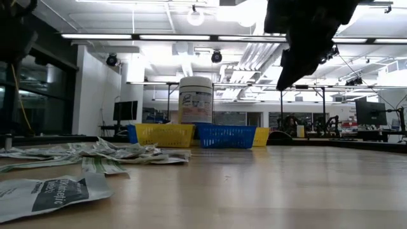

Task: Pick & Place First Aid Supplies
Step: Put the black towelette pack into the right blue bin

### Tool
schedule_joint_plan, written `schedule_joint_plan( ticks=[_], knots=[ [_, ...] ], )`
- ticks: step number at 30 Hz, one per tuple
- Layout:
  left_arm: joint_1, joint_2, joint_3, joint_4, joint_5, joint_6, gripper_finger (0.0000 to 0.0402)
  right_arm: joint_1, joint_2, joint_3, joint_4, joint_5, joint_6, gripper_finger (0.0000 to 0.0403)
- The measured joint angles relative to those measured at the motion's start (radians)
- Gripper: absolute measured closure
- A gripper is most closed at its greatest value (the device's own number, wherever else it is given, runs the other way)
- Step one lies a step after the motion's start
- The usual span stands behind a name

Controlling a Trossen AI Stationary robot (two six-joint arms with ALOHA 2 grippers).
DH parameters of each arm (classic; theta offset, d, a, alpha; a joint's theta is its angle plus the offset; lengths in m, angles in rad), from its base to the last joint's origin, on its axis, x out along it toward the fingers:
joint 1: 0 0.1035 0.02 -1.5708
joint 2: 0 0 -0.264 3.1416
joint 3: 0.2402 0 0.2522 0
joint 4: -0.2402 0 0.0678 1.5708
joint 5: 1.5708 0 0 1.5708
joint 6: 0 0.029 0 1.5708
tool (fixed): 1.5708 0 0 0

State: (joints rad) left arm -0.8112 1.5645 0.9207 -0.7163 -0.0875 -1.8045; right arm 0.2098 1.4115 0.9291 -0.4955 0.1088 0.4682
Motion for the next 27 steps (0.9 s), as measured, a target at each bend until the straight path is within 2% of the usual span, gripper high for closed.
schedule_joint_plan(
  ticks=[6, 15, 19, 27],
  knots=[
    [0.000, 0.069, 0.000, 0.006, 0.057, -0.033, 0.0196, 0.032, -0.076, -0.045, 0.020, 0.037, 0.056, 0.0289],
    [0.000, 0.134, 0.002, 0.056, 0.079, 0.001, 0.0202, 0.060, -0.085, -0.046, 0.020, 0.081, 0.074, 0.0289],
    [0.000, 0.158, 0.004, 0.056, 0.094, 0.001, 0.0240, 0.060, -0.085, -0.046, 0.020, 0.087, 0.074, 0.0289],
    [0.000, 0.166, 0.004, 0.080, 0.103, -0.008, 0.0355, 0.060, -0.085, -0.046, 0.020, 0.087, 0.072, 0.0289]
  ],
)
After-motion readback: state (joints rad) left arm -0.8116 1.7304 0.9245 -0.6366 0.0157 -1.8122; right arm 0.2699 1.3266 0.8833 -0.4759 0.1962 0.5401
